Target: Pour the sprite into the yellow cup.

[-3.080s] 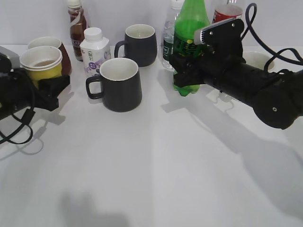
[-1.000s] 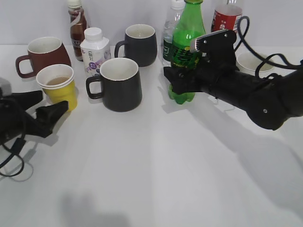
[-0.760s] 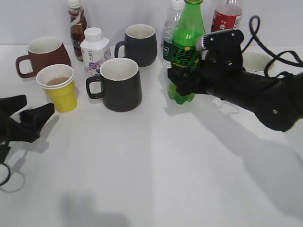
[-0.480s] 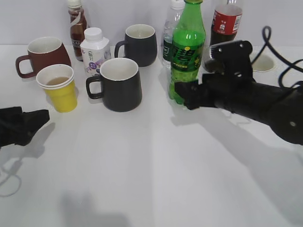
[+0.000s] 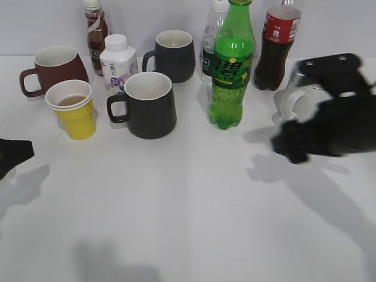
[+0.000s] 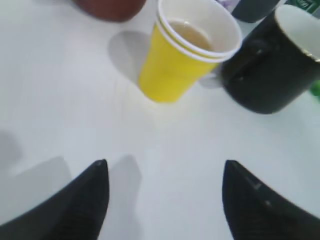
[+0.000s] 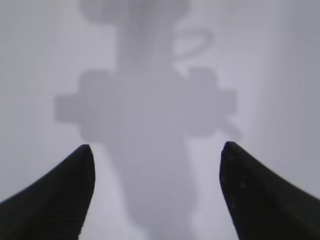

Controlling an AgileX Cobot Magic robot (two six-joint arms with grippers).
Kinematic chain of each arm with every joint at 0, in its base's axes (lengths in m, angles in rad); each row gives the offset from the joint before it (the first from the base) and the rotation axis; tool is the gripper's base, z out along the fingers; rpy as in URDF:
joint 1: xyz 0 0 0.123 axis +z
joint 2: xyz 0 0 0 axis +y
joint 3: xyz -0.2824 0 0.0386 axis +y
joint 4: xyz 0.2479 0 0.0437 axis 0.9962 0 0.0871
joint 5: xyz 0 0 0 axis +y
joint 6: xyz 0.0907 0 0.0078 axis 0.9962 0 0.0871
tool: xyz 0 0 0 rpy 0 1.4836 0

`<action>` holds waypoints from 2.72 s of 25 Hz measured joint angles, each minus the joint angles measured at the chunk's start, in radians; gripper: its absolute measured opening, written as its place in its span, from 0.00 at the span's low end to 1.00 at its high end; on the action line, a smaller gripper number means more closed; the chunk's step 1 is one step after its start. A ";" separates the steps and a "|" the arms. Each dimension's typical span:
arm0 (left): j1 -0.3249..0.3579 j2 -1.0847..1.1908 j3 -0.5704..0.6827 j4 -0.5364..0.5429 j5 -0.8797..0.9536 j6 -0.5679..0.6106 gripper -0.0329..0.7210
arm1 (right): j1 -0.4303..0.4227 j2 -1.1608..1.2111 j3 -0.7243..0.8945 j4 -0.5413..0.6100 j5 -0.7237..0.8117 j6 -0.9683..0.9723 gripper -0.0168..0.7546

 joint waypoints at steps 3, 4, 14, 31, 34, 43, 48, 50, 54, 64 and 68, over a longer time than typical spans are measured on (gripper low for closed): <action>0.000 -0.072 -0.002 0.235 -0.018 -0.336 0.75 | 0.000 -0.118 -0.011 0.030 0.281 -0.005 0.77; 0.000 -0.085 -0.002 0.292 -0.030 -0.413 0.75 | 0.000 -0.158 -0.023 0.035 0.368 -0.017 0.77; 0.000 -0.098 -0.071 0.655 0.089 -0.571 0.70 | 0.000 -0.619 -0.063 0.094 0.846 -0.086 0.77; 0.030 0.173 -0.116 0.664 -0.138 -0.561 0.59 | 0.000 -1.148 -0.066 0.105 1.117 -0.090 0.77; 0.030 0.197 -0.130 0.666 -0.433 -0.572 0.57 | 0.000 -1.164 -0.066 0.126 1.118 -0.090 0.77; 0.000 0.177 -0.133 0.668 -0.865 -0.850 0.53 | 0.000 -1.166 -0.066 0.151 1.119 -0.090 0.77; -0.058 0.145 -0.133 0.669 -0.873 -0.948 0.45 | 0.000 -1.166 -0.066 0.152 1.119 -0.090 0.77; -0.060 0.124 -0.151 0.673 -0.847 -0.947 0.43 | 0.000 -1.166 -0.066 0.155 1.119 -0.090 0.77; -0.061 0.048 -0.255 0.679 -0.647 -0.823 0.42 | 0.000 -1.166 -0.066 0.158 1.119 -0.090 0.77; -0.040 -0.144 -0.394 0.667 0.296 -0.560 0.42 | 0.000 -1.166 -0.066 0.159 1.119 -0.094 0.77; 0.022 -0.159 -0.328 0.661 0.447 -0.366 0.42 | 0.000 -1.166 -0.066 0.159 1.119 -0.094 0.77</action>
